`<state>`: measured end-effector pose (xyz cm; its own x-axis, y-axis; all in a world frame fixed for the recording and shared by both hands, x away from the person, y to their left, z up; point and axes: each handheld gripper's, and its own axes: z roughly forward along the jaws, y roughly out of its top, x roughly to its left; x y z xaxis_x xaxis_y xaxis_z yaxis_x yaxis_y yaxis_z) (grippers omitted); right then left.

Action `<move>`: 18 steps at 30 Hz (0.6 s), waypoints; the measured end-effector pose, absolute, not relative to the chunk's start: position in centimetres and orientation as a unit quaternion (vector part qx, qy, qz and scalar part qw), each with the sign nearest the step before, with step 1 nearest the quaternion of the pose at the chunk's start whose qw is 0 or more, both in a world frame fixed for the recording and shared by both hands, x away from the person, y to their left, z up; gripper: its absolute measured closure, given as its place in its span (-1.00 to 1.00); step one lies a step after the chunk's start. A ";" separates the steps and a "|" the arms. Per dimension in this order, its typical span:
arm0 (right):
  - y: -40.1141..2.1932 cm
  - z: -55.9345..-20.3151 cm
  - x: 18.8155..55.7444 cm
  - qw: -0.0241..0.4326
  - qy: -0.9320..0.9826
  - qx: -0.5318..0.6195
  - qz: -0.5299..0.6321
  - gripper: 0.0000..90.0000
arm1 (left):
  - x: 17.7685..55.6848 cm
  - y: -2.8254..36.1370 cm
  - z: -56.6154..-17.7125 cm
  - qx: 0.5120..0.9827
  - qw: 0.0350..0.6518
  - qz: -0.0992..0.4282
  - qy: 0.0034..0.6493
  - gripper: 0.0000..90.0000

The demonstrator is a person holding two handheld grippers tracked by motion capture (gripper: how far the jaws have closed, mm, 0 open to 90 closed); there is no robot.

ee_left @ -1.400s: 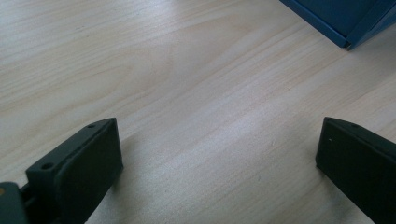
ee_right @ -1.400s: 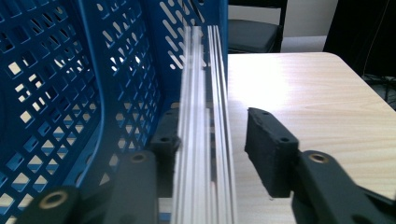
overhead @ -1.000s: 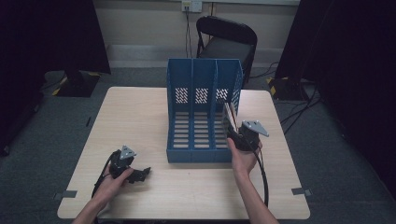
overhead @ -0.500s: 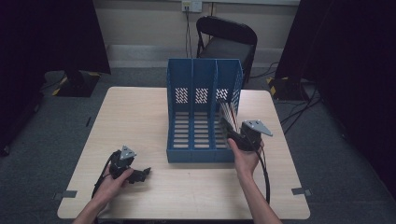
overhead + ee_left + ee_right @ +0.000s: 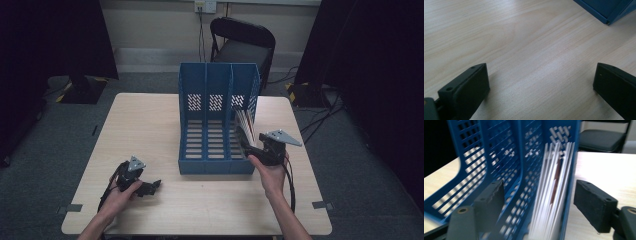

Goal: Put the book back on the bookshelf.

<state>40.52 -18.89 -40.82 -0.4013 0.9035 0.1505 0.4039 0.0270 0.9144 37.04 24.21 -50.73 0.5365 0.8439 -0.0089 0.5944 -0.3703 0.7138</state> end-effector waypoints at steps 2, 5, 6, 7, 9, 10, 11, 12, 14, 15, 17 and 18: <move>-19.1 -40.5 40.0 0.250 0.678 0.476 0.501 -0.48 | 37.0 24.2 -50.7 0.808 0.341 0.182 0.444 -1.00; -19.7 -40.2 39.3 0.248 0.686 0.473 0.495 -0.50 | 37.0 24.3 -50.7 0.808 0.342 0.182 0.444 -1.00; -19.9 -40.1 39.1 0.247 0.687 0.471 0.495 -0.52 | 37.0 24.3 -50.7 0.808 0.342 0.182 0.443 -1.00; -20.2 -40.0 39.0 0.244 0.691 0.471 0.492 -0.55 | 37.0 24.3 -50.7 0.808 0.342 0.182 0.443 -1.00; -20.6 -39.9 38.5 0.238 0.696 0.466 0.491 -0.57 | 37.1 24.3 -50.7 0.809 0.341 0.182 0.443 -1.00; -20.7 -39.9 38.3 0.235 0.699 0.465 0.490 -0.58 | 37.1 24.3 -50.7 0.809 0.342 0.182 0.443 -1.00; -20.8 -39.9 38.1 0.234 0.700 0.462 0.491 -0.59 | 37.1 24.3 -50.7 0.809 0.342 0.182 0.443 -1.00; -20.9 -39.9 38.0 0.234 0.702 0.459 0.492 -0.60 | 37.1 24.3 -50.7 0.809 0.341 0.182 0.443 -1.00; -21.0 -40.0 37.8 0.232 0.705 0.456 0.491 -0.61 | 37.1 24.3 -50.7 0.809 0.341 0.181 0.442 -1.00; -21.2 -40.3 37.3 0.224 0.713 0.449 0.490 -0.63 | 37.1 24.4 -50.7 0.809 0.341 0.181 0.443 -1.00; -21.5 -40.5 36.9 0.222 0.716 0.449 0.486 -0.64 | 37.1 24.4 -50.7 0.807 0.341 0.183 0.445 -1.00; -21.5 -40.5 36.9 0.222 0.716 0.449 0.486 -0.64 | 37.1 24.4 -50.7 0.807 0.341 0.183 0.445 -1.00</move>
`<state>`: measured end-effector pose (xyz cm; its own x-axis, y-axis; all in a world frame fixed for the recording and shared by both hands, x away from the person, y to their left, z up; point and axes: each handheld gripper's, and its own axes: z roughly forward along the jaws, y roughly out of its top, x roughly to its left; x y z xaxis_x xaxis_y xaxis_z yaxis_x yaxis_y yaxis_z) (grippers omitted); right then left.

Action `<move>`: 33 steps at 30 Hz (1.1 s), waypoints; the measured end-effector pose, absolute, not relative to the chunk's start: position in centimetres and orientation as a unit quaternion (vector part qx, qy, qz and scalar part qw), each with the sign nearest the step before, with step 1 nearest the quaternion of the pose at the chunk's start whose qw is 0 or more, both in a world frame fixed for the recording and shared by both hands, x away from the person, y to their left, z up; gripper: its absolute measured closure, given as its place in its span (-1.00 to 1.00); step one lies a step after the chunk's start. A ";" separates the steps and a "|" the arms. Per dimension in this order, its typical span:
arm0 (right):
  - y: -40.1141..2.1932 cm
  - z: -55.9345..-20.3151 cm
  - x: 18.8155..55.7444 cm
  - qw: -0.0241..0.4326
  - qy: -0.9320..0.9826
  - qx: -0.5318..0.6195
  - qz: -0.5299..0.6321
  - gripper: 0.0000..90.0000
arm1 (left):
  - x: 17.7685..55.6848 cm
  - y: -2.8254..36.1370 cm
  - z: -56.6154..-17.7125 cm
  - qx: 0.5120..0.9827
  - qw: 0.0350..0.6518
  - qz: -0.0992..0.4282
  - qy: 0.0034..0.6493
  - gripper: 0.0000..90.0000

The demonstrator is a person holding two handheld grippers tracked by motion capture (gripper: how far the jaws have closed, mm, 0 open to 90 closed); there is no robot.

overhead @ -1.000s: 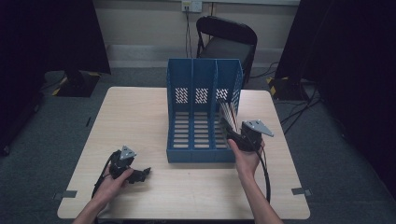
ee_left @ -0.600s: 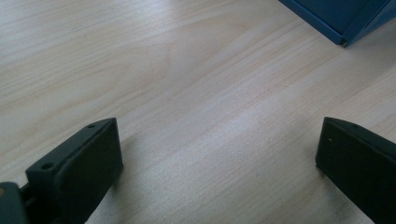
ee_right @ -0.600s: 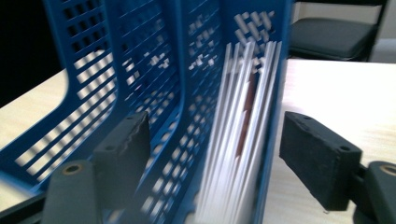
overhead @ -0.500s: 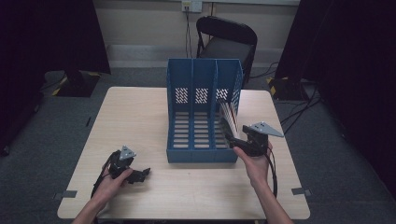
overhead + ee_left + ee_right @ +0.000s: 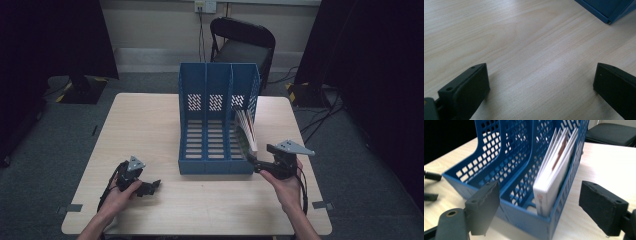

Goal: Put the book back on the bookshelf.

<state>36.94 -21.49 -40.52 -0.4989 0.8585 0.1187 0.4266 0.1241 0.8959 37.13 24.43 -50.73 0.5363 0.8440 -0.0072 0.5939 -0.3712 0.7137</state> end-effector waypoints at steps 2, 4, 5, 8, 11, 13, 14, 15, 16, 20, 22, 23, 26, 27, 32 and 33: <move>-22.2 -41.0 36.4 0.217 0.719 0.452 0.481 -0.67 | 37.1 24.5 -50.7 0.807 0.341 0.184 0.447 -1.00; -22.7 -41.4 36.0 0.219 0.718 0.460 0.473 -0.69 | 37.1 24.5 -50.7 0.807 0.341 0.184 0.447 -1.00; -23.0 -41.7 35.8 0.219 0.721 0.462 0.467 -0.69 | 37.1 24.5 -50.7 0.806 0.341 0.184 0.448 -1.00; -23.5 -42.3 35.5 0.213 0.728 0.463 0.459 -0.69 | 37.1 24.5 -50.7 0.806 0.341 0.184 0.448 -1.00; -24.5 -44.2 35.0 0.200 0.733 0.469 0.450 -0.70 | 37.1 24.5 -50.7 0.806 0.341 0.183 0.447 -1.00; -24.8 -45.1 35.0 0.190 0.739 0.472 0.441 -0.69 | 37.1 24.5 -50.7 0.806 0.341 0.183 0.447 -1.00; -24.8 -45.1 35.0 0.190 0.739 0.472 0.441 -0.69 | 37.1 24.5 -50.7 0.806 0.341 0.183 0.447 -1.00; -24.9 -46.3 35.2 0.176 0.748 0.480 0.423 -0.69 | 37.2 24.6 -50.7 0.807 0.341 0.183 0.445 -1.00; -24.9 -46.3 35.2 0.176 0.748 0.480 0.423 -0.69 | 37.2 24.6 -50.7 0.807 0.341 0.183 0.445 -1.00; -24.5 -47.6 35.8 0.169 0.770 0.482 0.382 -0.69 | 37.3 24.5 -50.7 0.807 0.342 0.182 0.446 -1.00; -24.1 -48.0 36.0 0.169 0.776 0.482 0.370 -0.69 | 37.4 24.5 -50.7 0.807 0.341 0.183 0.445 -1.00; -23.9 -48.4 36.2 0.168 0.782 0.480 0.362 -0.69 | 37.4 24.5 -50.7 0.807 0.341 0.183 0.446 -1.00; -23.5 -49.0 36.4 0.145 0.789 0.479 0.356 -0.68 | 37.5 24.5 -50.7 0.805 0.341 0.185 0.449 -1.00; -23.4 -49.1 36.5 0.145 0.790 0.480 0.353 -0.68 | 37.5 24.4 -50.7 0.804 0.340 0.185 0.452 -1.00; -22.9 -49.7 36.6 0.150 0.794 0.479 0.343 -0.70 | 37.6 24.2 -50.7 0.804 0.340 0.186 0.452 -1.00; -22.8 -49.8 36.5 0.159 0.795 0.475 0.341 -0.70 | 37.7 24.2 -50.7 0.804 0.340 0.186 0.451 -1.00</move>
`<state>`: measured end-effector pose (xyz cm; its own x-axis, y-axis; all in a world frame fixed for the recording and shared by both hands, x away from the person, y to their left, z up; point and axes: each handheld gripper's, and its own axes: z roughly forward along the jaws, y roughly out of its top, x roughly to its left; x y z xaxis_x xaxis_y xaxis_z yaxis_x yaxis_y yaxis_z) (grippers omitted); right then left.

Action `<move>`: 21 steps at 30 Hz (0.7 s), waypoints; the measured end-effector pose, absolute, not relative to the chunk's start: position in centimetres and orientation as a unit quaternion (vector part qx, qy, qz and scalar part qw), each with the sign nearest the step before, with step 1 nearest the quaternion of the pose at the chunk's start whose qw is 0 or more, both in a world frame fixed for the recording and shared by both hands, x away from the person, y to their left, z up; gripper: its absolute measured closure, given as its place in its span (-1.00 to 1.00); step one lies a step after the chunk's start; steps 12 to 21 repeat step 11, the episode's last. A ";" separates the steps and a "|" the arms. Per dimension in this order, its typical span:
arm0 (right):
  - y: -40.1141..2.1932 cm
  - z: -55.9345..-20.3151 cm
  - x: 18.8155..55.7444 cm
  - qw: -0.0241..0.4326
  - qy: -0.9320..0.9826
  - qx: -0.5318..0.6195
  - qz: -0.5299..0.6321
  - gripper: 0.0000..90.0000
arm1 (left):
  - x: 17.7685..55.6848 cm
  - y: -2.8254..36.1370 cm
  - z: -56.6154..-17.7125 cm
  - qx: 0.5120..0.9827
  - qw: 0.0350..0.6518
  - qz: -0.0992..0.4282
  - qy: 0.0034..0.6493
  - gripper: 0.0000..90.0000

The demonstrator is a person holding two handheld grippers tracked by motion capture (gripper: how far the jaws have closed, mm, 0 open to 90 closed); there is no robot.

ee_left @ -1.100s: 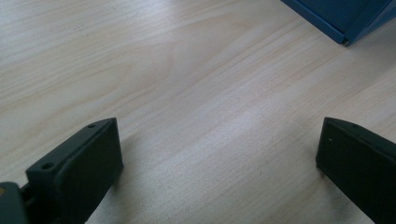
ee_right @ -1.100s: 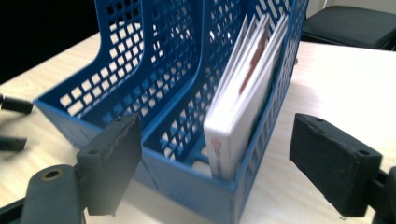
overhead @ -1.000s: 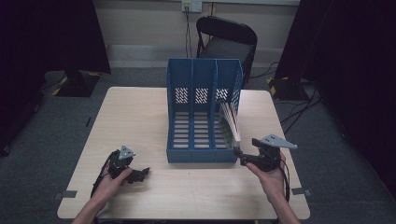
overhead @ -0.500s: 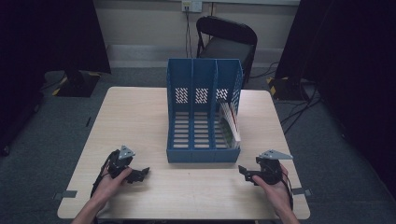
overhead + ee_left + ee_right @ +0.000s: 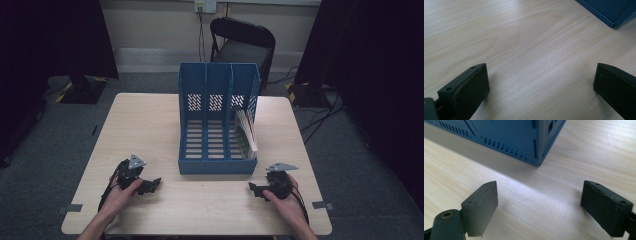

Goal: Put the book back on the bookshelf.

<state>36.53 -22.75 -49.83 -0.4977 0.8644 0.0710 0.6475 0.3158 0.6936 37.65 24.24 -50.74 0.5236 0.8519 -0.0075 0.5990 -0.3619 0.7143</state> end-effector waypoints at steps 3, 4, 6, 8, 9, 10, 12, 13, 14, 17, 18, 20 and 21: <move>-22.4 -50.6 36.1 0.198 0.802 0.443 0.349 -0.71 | 37.7 24.2 -50.7 0.804 0.340 0.186 0.450 -1.00; -22.3 -50.6 36.0 0.199 0.801 0.445 0.349 -0.71 | 37.7 24.2 -50.7 0.804 0.340 0.186 0.450 -1.00; -22.3 -50.6 35.7 0.200 0.799 0.449 0.348 -0.71 | 37.7 24.3 -50.7 0.804 0.341 0.185 0.450 -1.00; -22.3 -50.6 35.6 0.201 0.797 0.451 0.347 -0.71 | 37.7 24.2 -50.7 0.804 0.341 0.185 0.450 -1.00; -22.3 -50.6 35.6 0.203 0.795 0.455 0.346 -0.71 | 37.7 24.3 -50.7 0.804 0.341 0.185 0.450 -1.00; -22.3 -50.6 35.5 0.205 0.794 0.456 0.345 -0.71 | 37.7 24.3 -50.7 0.804 0.341 0.185 0.450 -1.00; -22.2 -50.6 35.4 0.206 0.792 0.460 0.345 -0.71 | 37.7 24.3 -50.7 0.804 0.341 0.185 0.450 -1.00; -22.2 -50.6 35.4 0.206 0.792 0.460 0.345 -0.71 | 37.7 24.3 -50.7 0.804 0.341 0.185 0.450 -1.00; -22.2 -50.6 35.4 0.206 0.792 0.460 0.345 -0.71 | 37.7 24.3 -50.7 0.804 0.341 0.185 0.450 -1.00; -22.2 -50.6 35.4 0.206 0.792 0.460 0.345 -0.71 | 37.7 24.3 -50.7 0.804 0.341 0.185 0.450 -1.00; -22.2 -50.6 35.4 0.206 0.792 0.460 0.345 -0.71 | 37.7 24.3 -50.7 0.804 0.341 0.185 0.450 -1.00; -22.2 -50.6 35.4 0.206 0.792 0.460 0.345 -0.71 | 37.7 24.3 -50.7 0.804 0.341 0.185 0.450 -1.00; -22.2 -50.6 35.4 0.206 0.792 0.460 0.345 -0.71 | 37.7 24.3 -50.7 0.804 0.341 0.185 0.450 -1.00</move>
